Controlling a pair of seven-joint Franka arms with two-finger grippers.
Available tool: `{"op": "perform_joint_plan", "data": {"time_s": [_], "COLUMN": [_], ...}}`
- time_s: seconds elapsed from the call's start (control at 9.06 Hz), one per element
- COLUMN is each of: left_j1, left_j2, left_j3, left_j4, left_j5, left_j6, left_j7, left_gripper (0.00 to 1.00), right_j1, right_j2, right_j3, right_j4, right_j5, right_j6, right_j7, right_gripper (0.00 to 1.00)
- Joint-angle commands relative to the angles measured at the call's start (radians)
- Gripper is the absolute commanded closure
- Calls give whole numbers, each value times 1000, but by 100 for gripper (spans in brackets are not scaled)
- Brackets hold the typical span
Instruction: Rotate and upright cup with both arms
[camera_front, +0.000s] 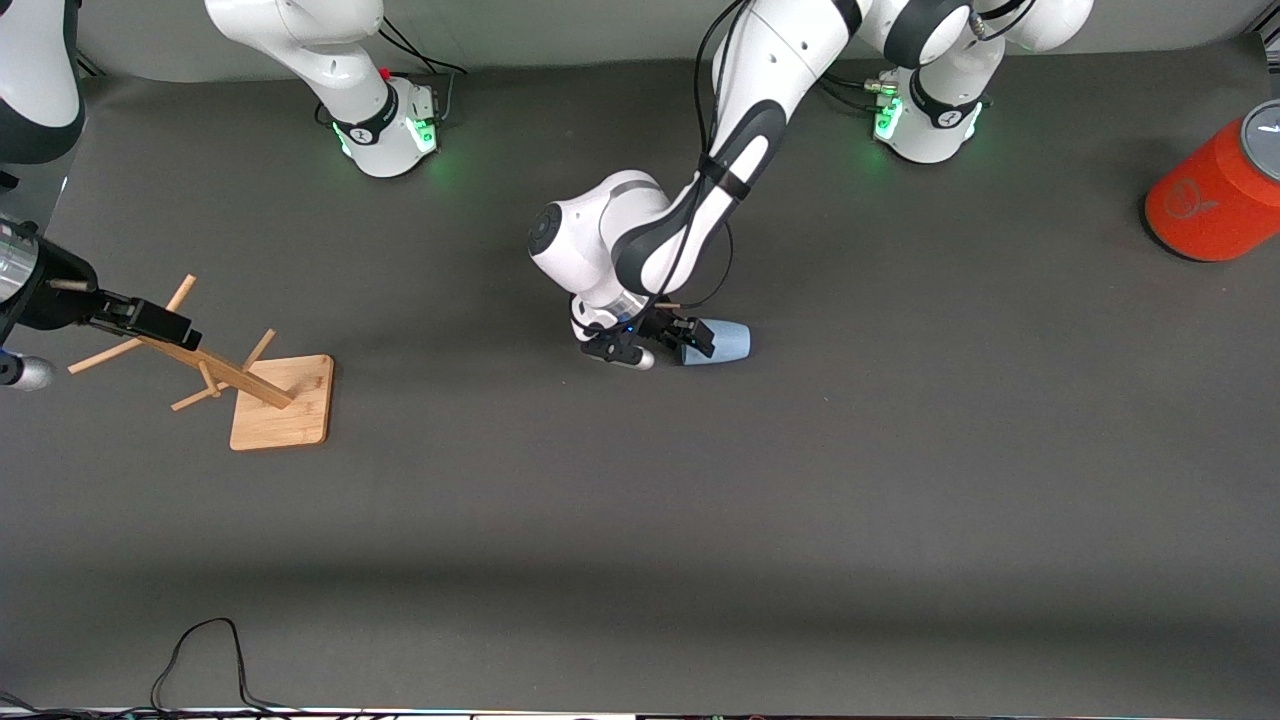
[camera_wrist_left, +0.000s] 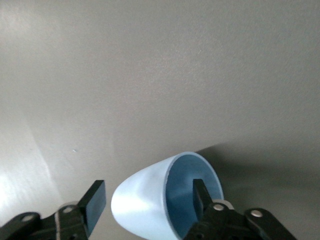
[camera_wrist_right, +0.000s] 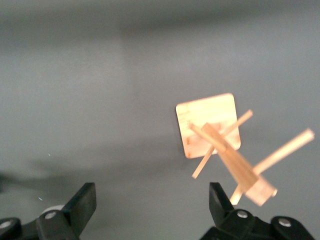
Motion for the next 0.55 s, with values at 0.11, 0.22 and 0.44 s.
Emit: {"op": "perform_joint_plan", "data": {"time_s": [0.11, 0.22, 0.44], "left_j1": [-43, -43, -41], "left_j2": [25, 25, 25], "left_j3": [17, 18, 20], "left_j4": [16, 16, 18], "left_j5": [76, 78, 78], "left_j6": [-48, -48, -48], "left_j7": [134, 161, 195], "left_gripper": [52, 67, 100], "right_j1": [-5, -5, 8], "right_j2": [-30, -28, -27], "right_j3": [11, 11, 7], "right_j4": [10, 24, 22], "right_j5": [-36, -37, -37], "right_j6": [27, 25, 24], "right_j7": [-111, -111, -105], "right_gripper": [0, 0, 0]}}
